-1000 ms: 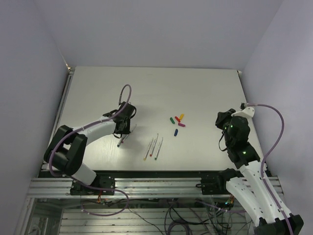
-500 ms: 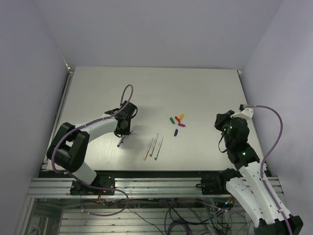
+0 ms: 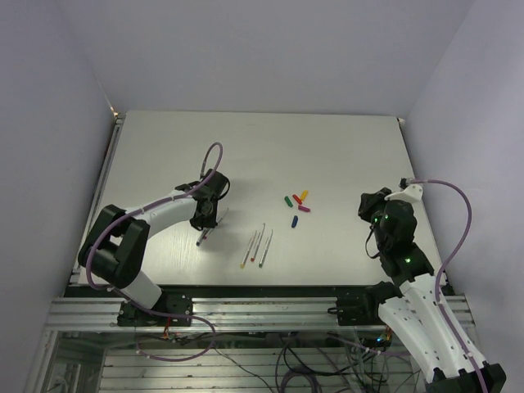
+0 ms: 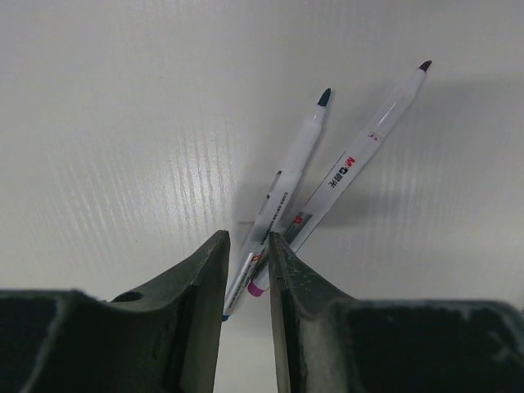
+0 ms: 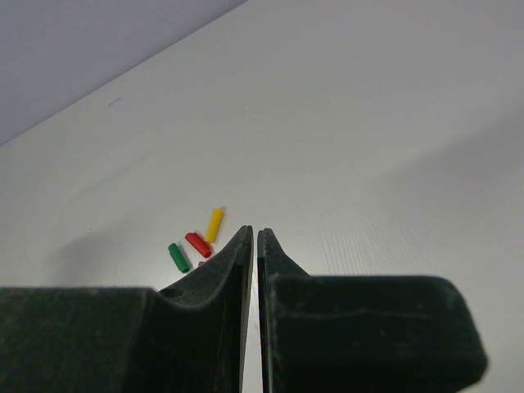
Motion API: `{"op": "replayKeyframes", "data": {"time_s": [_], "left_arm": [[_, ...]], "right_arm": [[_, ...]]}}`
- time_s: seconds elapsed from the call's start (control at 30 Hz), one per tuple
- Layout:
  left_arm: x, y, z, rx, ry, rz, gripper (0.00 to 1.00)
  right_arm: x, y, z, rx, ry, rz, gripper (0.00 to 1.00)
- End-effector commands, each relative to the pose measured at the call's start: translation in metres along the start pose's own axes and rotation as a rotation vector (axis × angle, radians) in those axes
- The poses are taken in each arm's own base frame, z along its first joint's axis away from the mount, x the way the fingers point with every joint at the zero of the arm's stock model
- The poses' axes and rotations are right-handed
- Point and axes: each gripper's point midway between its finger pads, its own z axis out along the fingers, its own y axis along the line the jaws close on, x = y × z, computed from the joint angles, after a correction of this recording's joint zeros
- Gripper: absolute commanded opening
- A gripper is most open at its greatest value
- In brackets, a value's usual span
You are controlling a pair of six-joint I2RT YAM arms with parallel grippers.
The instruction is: Insert the pens into the pen caps
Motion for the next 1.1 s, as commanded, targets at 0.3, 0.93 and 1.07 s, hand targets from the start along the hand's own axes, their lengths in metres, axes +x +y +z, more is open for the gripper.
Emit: {"op": "replayKeyframes", "data": {"time_s": [0.3,0.93,1.07], "left_arm": [[0.024,-0.001,0.006,0.019,0.073,-0.029,0.37],[0.062,-0.014,0.020,0.106,0.134,-0.066,0.07],[0.036,-0.018,0.005,0.147,0.027,-0.084,0.07]], "right_arm": [[-0.002,0.003,-0.002,-0.015,-0.002,0.007,0.06],[0.021,-0.003,0.004,0.026,0.113,-0.022,0.00],[0.041,-0.005,0.010,0.031,0.204,-0.078,0.00]]}}
